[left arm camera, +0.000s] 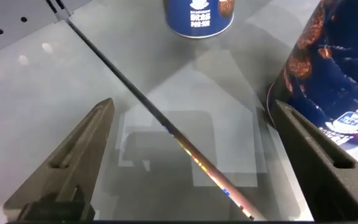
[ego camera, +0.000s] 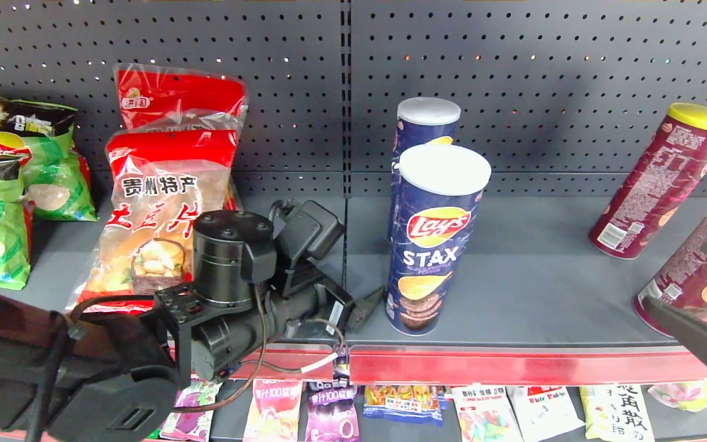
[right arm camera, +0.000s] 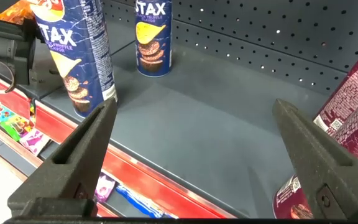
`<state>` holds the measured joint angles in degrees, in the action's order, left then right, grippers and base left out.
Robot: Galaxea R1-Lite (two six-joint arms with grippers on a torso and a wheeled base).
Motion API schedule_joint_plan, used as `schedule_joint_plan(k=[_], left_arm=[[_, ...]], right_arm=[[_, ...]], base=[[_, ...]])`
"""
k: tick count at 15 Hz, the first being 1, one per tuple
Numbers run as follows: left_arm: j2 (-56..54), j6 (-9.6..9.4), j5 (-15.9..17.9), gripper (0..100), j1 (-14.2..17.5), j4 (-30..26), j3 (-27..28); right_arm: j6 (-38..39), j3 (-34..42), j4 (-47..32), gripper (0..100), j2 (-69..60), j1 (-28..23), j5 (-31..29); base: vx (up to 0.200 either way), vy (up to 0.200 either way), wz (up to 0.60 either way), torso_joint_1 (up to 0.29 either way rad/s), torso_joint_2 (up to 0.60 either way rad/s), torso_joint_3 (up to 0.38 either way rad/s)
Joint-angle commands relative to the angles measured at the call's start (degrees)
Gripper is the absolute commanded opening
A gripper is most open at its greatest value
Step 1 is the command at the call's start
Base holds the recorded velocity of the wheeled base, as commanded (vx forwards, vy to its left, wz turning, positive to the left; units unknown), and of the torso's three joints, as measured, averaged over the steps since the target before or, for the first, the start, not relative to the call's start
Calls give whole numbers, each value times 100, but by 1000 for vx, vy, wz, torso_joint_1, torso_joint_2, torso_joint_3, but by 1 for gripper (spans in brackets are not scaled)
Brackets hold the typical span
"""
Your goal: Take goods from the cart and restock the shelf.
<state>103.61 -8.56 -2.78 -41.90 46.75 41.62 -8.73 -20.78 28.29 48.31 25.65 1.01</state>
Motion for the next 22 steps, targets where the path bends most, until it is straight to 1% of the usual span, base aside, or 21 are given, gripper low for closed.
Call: schedule_joint_plan(k=[1,2,3,4,5,6,7,8,9,10,11,12,13,14,15,16,18,19,20,21,22], left_arm=[[-139,30,-21,100,94,9,-110],[-456,117,-109,100,226,1,-365],[-623,126,-223,100,305,-17,-453],[-1044,170,-504,100,551,-149,-646],[-1317,205,-592,100,657,-316,-743],[-1695,258,-671,100,806,-632,-822],[-2415,346,-750,100,1105,-1388,-884],[-2934,416,-794,100,1237,-1933,-884],[-3312,443,-856,100,1263,-2320,-892],[-3831,469,-926,100,1263,-2856,-892],[-4929,539,-970,100,1263,-4113,-884],[-5659,575,-988,100,1298,-5044,-857],[-6362,575,-996,100,1465,-5835,-848],[-7056,575,-1005,100,1773,-6547,-857],[-7601,575,-1005,100,2072,-7162,-857],[-8137,575,-1005,100,2397,-7742,-857],[-8972,583,-996,100,3135,-8674,-901],[-9350,583,-988,100,3548,-8999,-1051],[-9526,583,-988,100,3707,-9061,-1121],[-9781,618,-988,100,3953,-9078,-1305],[-9921,715,-979,100,4093,-9061,-1446]], right_arm=[[-6,13,1,100,12,2,4],[-6,13,1,100,38,2,4],[-6,31,1,100,56,2,13],[3,145,1,100,64,2,13],[3,206,1,100,12,2,-5],[12,277,1,100,-111,-25,-31],[47,409,-219,100,-524,-438,-92],[222,409,-755,100,-999,-913,-57],[363,356,-1212,100,-1333,-1150,-48],[495,224,-1810,100,-1755,-1396,-57],[627,4,-2856,100,-2414,-1695,-110],[627,-13,-3401,100,-2889,-1871,-163],[627,-13,-3910,100,-3372,-2002,-198],[627,-13,-4491,100,-3838,-2117,-286],[627,-13,-4895,100,-4181,-2143,-365],[636,22,-5062,100,-4304,-2143,-462],[662,83,-5071,100,-4295,-2143,-831],[715,198,-5062,100,-4295,-2143,-901],[732,233,-5062,100,-4295,-2143,-910],[741,312,-5079,100,-4295,-2143,-980],[741,496,-5062,100,-4295,-2143,-1042]], base=[[0,0,0,0,0,0],[0,0,0,0,0,0],[0,0,0,0,0,0],[0,0,0,0,0,0],[0,0,0,0,0,0],[0,0,0,0,0,0],[0,0,0,0,0,0],[0,0,0,0,0,0],[0,0,0,0,0,0],[0,0,0,0,0,0],[0,0,0,0,0,0],[0,0,0,0,0,0],[0,0,0,0,0,0],[0,0,0,0,0,0],[0,0,0,0,0,0],[0,0,0,0,0,0],[0,0,0,0,0,0],[0,0,0,0,0,0],[0,0,0,0,0,0],[0,0,0,0,0,0],[0,0,0,0,0,0]])
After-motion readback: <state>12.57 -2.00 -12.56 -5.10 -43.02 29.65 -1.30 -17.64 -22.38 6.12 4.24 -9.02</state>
